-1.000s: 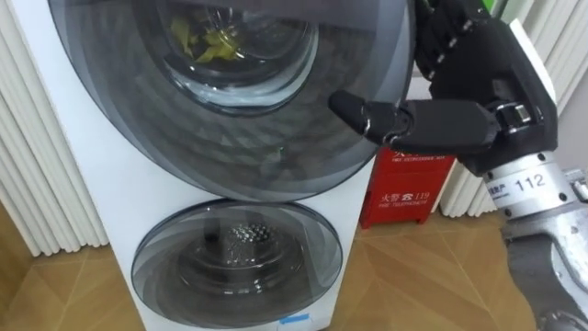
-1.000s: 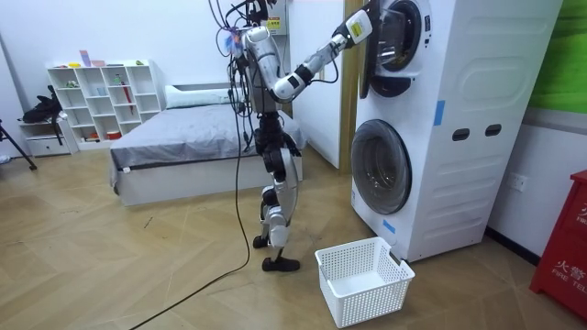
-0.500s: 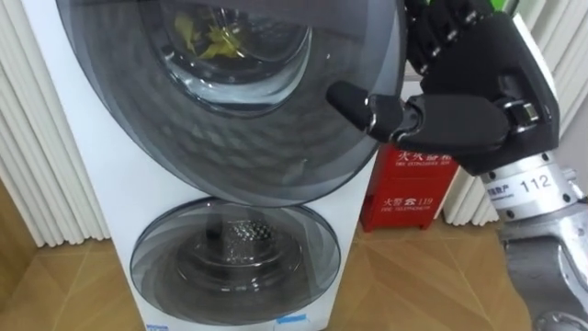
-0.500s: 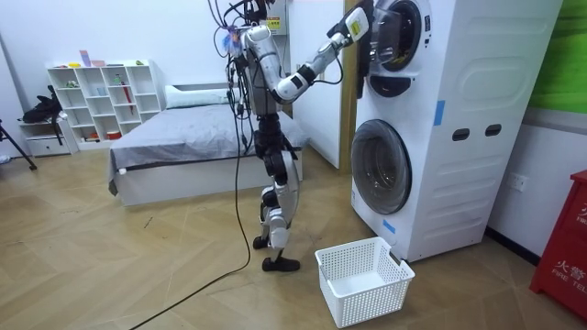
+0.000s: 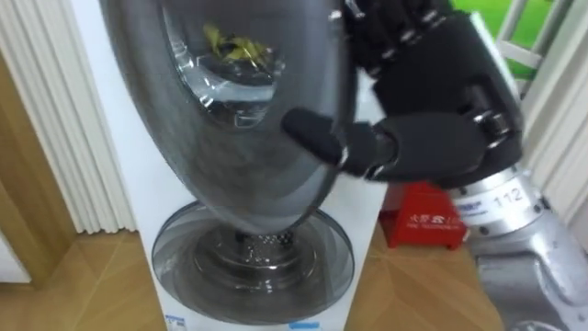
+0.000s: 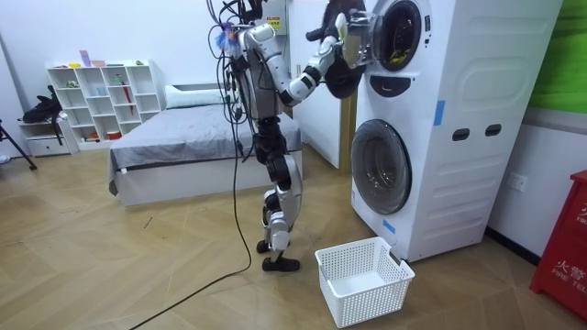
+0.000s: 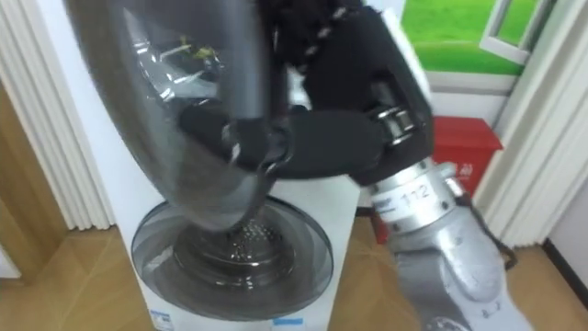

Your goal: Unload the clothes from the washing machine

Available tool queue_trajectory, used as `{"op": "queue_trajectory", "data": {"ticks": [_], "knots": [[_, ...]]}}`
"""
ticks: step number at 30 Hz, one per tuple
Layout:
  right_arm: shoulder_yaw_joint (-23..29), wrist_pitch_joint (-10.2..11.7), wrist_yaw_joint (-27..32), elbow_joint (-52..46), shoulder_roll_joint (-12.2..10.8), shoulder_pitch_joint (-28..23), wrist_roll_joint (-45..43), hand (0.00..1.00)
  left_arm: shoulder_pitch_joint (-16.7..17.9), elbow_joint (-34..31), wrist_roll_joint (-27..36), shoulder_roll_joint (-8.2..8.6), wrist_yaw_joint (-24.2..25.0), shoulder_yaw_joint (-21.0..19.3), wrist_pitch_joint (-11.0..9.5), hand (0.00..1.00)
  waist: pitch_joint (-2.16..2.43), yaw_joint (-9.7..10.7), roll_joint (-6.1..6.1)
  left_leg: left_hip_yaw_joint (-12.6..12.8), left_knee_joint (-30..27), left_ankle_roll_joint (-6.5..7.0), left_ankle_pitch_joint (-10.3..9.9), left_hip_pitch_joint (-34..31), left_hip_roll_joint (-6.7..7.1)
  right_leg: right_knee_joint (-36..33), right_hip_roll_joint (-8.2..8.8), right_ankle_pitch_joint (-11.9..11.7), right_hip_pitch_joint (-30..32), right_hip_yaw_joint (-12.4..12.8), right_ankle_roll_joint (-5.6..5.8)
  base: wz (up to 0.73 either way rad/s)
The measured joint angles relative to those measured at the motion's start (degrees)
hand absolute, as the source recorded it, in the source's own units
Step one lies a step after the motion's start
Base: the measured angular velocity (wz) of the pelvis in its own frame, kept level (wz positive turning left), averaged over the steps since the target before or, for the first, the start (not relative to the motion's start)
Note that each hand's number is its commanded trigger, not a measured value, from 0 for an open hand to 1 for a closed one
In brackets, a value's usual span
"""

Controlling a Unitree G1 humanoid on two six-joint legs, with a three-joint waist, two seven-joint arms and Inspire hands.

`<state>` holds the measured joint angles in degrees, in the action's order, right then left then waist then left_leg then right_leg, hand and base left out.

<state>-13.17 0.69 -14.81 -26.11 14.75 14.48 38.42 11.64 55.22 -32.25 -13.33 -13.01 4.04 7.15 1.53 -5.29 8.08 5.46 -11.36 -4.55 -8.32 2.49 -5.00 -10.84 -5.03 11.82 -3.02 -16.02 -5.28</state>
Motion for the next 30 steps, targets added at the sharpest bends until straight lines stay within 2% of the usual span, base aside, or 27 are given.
{"op": "queue_trajectory", "data": {"ticks": [3, 5, 7, 9, 10, 12, 14, 16, 19, 30], "knots": [[-3.48, -0.86, -4.29, -0.3, 0.43, 1.15, 2.7, 0.0, 0.19, 0.01, 0.04, 0.01, 0.84, -0.39, 0.0, 0.0, 0.15, -1.37, 0.26, -0.24, 0.01, -0.05, -0.03, -0.4, 0.64, 0.0, -0.09, 0.16, -0.34, -0.05, 0.29, -0.01], [-5.5, -2.02, -6.84, -0.29, 1.45, 1.86, 2.95, 0.0, 0.14, 0.01, 0.0, 0.01, 1.07, -1.05, -0.03, 0.0, 0.1, -1.77, 0.21, -0.4, -0.04, -0.03, 0.0, -0.49, 0.76, 0.14, -0.09, 0.24, -0.78, -0.05, 0.46, 0.07], [-7.37, -3.47, -9.07, -0.29, 2.66, 1.87, 2.79, 0.0, 0.13, 0.01, 0.0, 0.02, 1.1, -1.98, -0.03, 0.0, 0.09, -2.47, 0.19, -0.89, -0.03, -0.1, -0.11, -0.46, 0.88, 0.17, -0.06, 0.28, -0.91, -0.04, 1.12, 0.07], [-8.75, -4.71, -11.21, -0.3, 3.54, 1.87, 2.03, 0.0, 0.13, 0.03, 0.02, -0.06, 1.1, -3.03, 0.01, 0.0, -0.07, -2.94, 0.11, -1.25, 0.15, 0.13, -0.21, -0.47, 1.17, 0.28, 0.03, 0.13, -1.12, -0.01, 1.71, 0.12], [-8.9, -5.12, -12.24, -0.31, 3.63, 1.87, 1.74, 0.0, 0.13, 0.07, 0.02, -0.04, 1.1, -3.39, 0.03, 0.0, -0.18, -3.02, -0.04, -1.82, 0.24, 0.33, -0.3, -0.42, 1.7, 0.29, 0.18, 0.03, -1.25, -0.01, 1.55, 0.17], [-9.05, -5.45, -13.46, -0.32, 3.63, 1.87, 1.63, 0.0, 0.11, 0.07, 0.02, -0.05, 1.1, -3.69, 0.05, 0.0, -0.53, -3.03, -0.43, -2.49, 0.35, 0.71, -0.51, -0.19, 1.91, 0.35, 0.39, -0.01, -1.68, -0.01, 1.49, 0.19], [-9.14, -5.55, -14.59, -0.32, 3.63, 1.87, 1.59, 0.0, 0.1, 0.07, 0.02, -0.05, 1.1, -3.75, 0.13, 0.0, -0.78, -3.08, -0.76, -2.82, 0.26, 1.09, -0.74, -0.07, 2.69, 0.84, 0.59, 0.06, -2.18, 0.0, 1.58, 0.14], [-9.14, -5.59, -15.57, -0.34, 3.64, 1.87, 1.5, 0.0, 0.05, 0.07, 0.02, -0.05, 1.1, -3.74, 0.23, 0.0, -1.06, -3.08, -1.12, -3.21, 0.04, 1.6, -1.04, -0.18, 3.11, 1.39, 0.85, 0.37, -2.61, 0.1, 2.12, 0.13], [-9.13, -5.61, -16.59, -0.34, 3.66, 1.87, 0.46, 0.0, -0.02, 0.06, 0.02, -0.05, 1.1, -3.74, 0.39, 0.0, -1.23, -3.08, -1.34, -3.69, 0.17, 2.04, -1.2, -0.12, 3.8, 1.34, 1.22, 0.39, -2.62, 0.26, 2.11, 0.1], [-9.01, -5.76, -19.64, -0.34, 3.94, 1.87, -5.3, 0.0, -0.19, 0.15, 0.13, 0.13, 0.99, -3.8, 0.15, 0.0, -1.53, -3.24, -1.58, -3.81, 1.82, 2.7, -1.59, 1.5, 4.46, 1.18, 1.88, -0.04, -3.54, 0.6, 1.37, 0.06]]}}
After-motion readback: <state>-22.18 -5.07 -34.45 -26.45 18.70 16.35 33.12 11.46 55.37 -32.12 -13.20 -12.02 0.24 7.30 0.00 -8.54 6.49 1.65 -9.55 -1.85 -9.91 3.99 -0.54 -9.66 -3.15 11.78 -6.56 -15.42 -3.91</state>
